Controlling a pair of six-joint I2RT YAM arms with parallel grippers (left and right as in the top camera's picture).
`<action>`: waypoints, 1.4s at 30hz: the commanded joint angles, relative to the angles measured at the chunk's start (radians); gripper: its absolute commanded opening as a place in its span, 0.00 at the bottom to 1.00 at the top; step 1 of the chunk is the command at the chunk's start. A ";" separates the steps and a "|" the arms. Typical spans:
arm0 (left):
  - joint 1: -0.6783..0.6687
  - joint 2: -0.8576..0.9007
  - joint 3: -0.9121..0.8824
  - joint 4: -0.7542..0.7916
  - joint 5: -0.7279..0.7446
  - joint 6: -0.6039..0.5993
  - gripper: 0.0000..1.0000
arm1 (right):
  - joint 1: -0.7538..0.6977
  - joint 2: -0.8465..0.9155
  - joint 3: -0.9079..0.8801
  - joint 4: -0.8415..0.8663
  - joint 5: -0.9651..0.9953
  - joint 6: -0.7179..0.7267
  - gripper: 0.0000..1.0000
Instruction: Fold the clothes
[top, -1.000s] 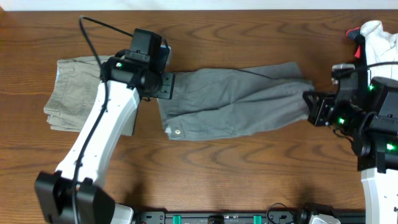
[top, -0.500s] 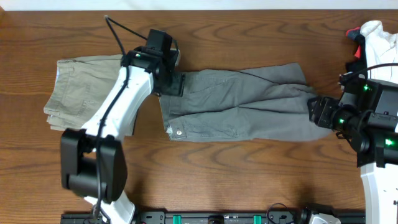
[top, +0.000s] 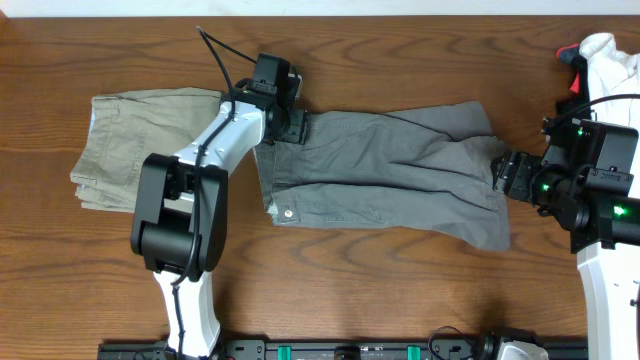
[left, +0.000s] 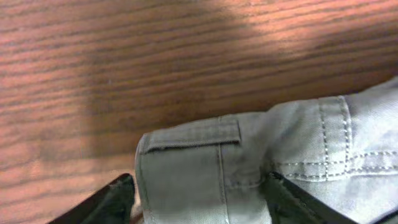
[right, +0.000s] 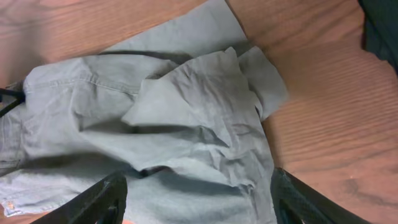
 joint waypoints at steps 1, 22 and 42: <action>0.006 0.019 0.019 0.014 0.015 0.009 0.55 | -0.006 0.001 0.003 0.003 0.010 0.013 0.72; 0.006 -0.655 0.022 -0.169 0.051 0.008 0.06 | -0.007 0.165 0.002 0.097 0.018 0.013 0.73; 0.004 -0.933 0.022 -0.307 0.051 0.008 0.06 | 0.114 0.565 0.002 0.334 -0.639 -0.231 0.77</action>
